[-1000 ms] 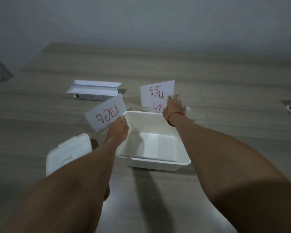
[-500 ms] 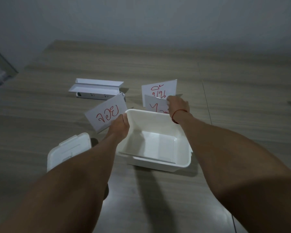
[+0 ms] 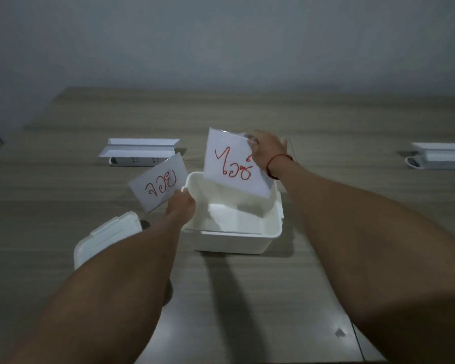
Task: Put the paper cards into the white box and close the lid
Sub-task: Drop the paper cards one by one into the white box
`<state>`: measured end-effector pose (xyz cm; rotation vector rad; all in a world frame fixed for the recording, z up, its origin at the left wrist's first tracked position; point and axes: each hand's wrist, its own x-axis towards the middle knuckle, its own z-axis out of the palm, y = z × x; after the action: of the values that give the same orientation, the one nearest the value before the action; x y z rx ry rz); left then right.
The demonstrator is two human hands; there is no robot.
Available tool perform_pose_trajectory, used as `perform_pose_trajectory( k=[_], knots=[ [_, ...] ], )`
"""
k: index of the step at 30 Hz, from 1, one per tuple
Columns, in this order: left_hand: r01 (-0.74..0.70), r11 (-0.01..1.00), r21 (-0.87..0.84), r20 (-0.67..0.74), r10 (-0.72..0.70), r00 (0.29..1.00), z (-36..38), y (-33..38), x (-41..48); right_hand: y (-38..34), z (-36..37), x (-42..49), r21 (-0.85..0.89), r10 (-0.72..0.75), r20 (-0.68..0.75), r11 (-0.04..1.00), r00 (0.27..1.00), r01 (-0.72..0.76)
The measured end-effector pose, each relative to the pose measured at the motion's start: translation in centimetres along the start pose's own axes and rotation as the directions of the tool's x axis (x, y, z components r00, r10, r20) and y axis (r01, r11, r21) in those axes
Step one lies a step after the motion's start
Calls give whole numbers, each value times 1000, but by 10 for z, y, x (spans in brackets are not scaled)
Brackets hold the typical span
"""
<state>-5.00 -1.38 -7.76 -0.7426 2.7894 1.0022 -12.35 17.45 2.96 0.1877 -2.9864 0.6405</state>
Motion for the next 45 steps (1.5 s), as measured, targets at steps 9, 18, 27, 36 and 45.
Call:
perform_pose_trajectory(
  k=[9, 18, 27, 36, 45],
  knots=[
    [25, 1000, 17, -8, -24, 1000, -6, 2, -19, 14, 57, -62, -97, 38, 697, 994, 716, 42],
    [41, 995, -95, -70, -48, 996, -7, -14, -1, 2, 59, -51, 96, 61, 489, 988, 870, -124],
    [-46, 968, 248, -335, 130, 933, -40, -23, 67, 4, 100, -7, -210, 15, 177, 977, 984, 23],
    [2, 927, 375, -228, 90, 969, -31, -26, 122, -4, 134, 32, -105, -135, 153, 983, 979, 152],
    [-111, 915, 387, -291, 236, 927, -48, -28, 118, -3, 132, 37, -196, -47, 207, 977, 977, 89]
  ],
)
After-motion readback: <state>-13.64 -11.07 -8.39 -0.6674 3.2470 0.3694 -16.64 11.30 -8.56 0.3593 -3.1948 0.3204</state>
